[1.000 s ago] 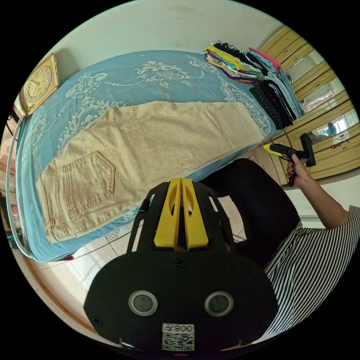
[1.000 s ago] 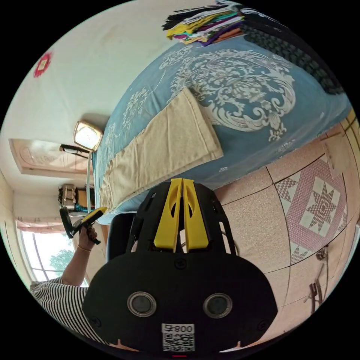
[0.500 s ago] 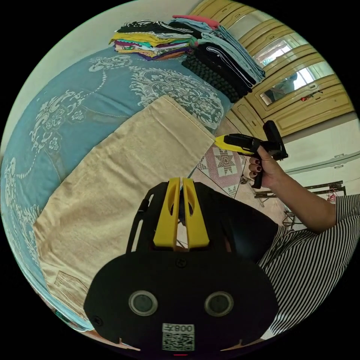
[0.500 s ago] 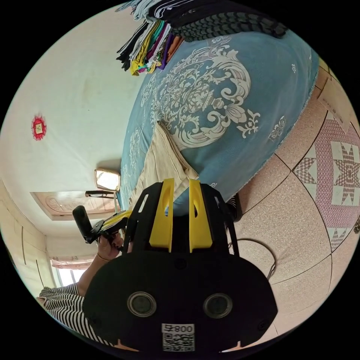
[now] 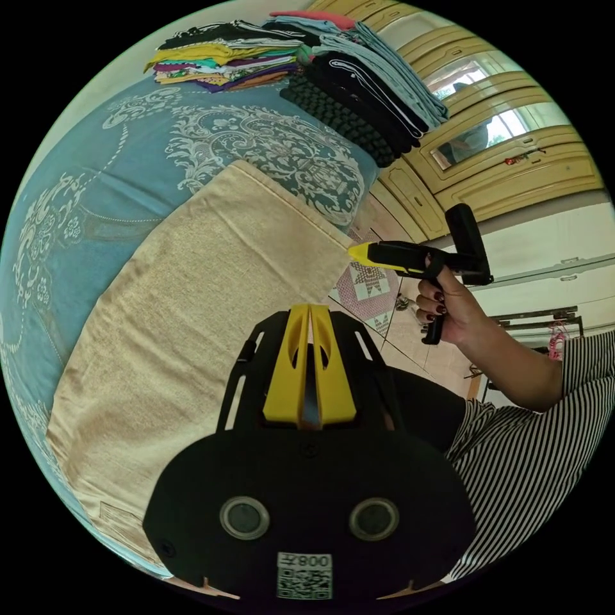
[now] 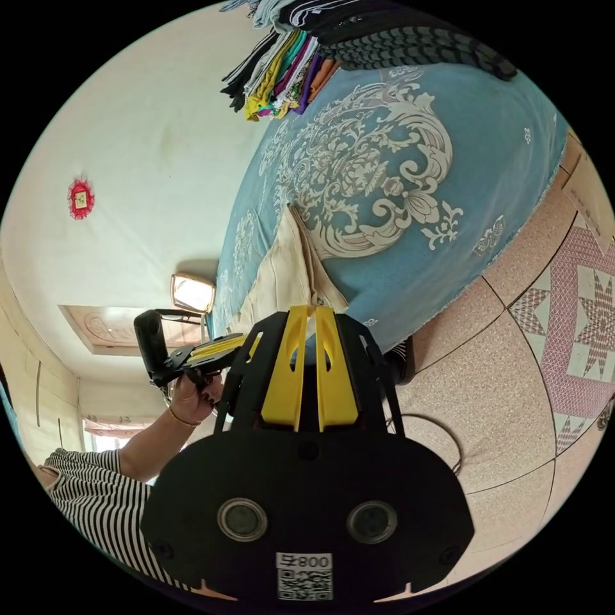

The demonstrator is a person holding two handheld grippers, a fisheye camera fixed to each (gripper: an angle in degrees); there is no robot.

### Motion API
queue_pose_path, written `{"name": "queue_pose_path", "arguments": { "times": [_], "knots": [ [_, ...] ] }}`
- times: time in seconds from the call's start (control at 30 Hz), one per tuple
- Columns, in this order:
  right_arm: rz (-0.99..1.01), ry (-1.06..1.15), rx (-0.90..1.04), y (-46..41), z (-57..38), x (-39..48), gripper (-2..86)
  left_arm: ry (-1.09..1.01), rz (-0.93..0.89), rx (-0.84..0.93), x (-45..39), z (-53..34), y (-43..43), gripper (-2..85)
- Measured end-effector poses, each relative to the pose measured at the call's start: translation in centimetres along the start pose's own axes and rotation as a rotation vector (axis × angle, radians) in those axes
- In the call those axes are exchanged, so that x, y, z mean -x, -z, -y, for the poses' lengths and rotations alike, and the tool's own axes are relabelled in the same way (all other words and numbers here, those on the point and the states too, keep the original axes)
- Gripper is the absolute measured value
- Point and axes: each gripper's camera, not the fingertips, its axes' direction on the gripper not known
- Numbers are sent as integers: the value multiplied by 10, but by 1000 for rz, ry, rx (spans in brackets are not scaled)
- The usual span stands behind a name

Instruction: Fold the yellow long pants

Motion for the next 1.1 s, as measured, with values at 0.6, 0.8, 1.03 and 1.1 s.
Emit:
{"name": "queue_pose_path", "arguments": {
  "times": [0.6,0.8,1.03,1.1],
  "knots": [
    [13,-35,21,-10,16,-28,99,-28,60,-40,103,109,-87,74],
    [-8,-63,35,-25,21,-27,85,-90,121,24,128,173,-110,84],
    [-7,-110,46,-41,22,-29,74,-183,166,117,137,202,-133,87],
    [-19,-106,48,-46,21,-27,65,-179,147,101,143,202,-128,81]
  ]
}}
